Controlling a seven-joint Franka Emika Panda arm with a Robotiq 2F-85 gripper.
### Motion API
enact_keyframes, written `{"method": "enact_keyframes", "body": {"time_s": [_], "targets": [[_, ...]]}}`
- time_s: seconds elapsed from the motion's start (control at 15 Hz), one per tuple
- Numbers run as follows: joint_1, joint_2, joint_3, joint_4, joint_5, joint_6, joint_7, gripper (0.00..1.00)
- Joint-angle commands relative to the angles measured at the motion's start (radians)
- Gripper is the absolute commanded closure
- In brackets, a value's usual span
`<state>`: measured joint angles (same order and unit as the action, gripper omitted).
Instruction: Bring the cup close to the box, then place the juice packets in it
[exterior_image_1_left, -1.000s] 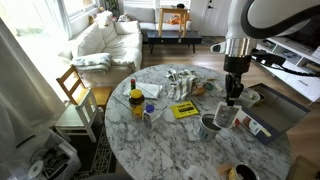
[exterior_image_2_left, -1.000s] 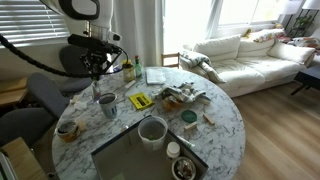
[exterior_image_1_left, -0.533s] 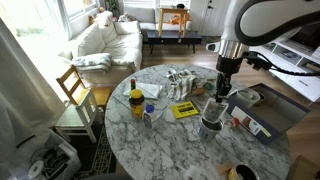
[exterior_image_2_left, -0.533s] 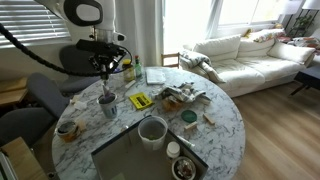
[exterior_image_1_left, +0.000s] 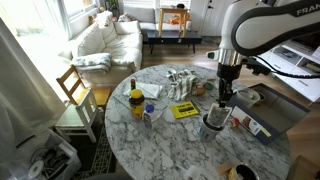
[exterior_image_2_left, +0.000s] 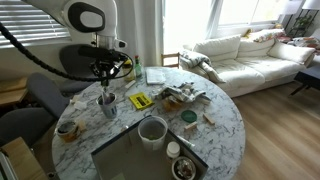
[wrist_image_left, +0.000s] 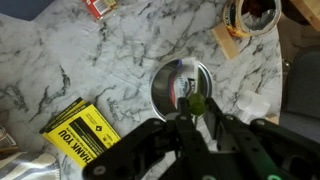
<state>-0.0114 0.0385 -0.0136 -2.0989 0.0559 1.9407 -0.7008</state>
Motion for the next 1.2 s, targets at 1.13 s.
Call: {"method": "enact_keyframes", "body": {"time_s": [1.13], "targets": [[0.007,0.051,0.024,-0.118,-0.09,0.238,0.196,0.95]]}}
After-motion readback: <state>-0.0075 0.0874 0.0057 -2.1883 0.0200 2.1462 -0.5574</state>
